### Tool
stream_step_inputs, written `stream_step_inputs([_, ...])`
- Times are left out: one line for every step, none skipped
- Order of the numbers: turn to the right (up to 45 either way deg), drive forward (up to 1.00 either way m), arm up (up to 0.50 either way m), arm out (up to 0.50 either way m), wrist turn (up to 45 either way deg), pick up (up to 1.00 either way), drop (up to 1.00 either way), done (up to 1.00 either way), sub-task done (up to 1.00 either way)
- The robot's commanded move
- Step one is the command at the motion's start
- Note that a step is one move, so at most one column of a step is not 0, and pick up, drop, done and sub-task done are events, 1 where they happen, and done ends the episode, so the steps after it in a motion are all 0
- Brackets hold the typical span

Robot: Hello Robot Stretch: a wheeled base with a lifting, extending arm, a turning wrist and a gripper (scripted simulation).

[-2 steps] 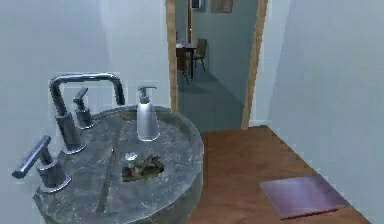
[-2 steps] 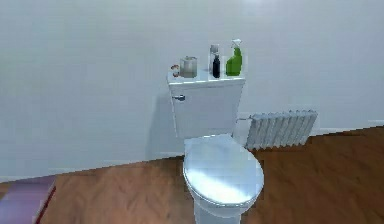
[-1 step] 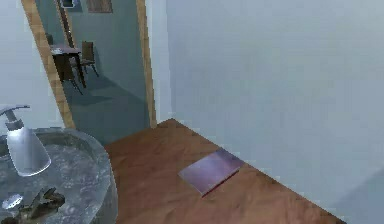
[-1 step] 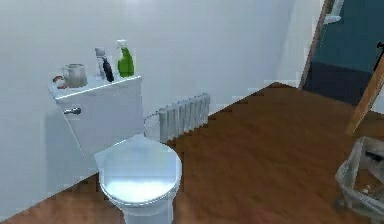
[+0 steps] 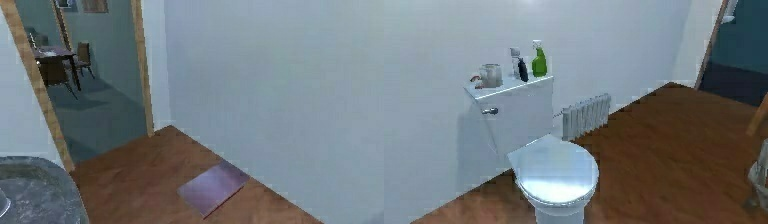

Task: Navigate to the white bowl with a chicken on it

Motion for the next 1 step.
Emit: stream_step_inputs([21.0,0.00,0.00,0.00,0.0,0.00,0.00,0.00,0.00])
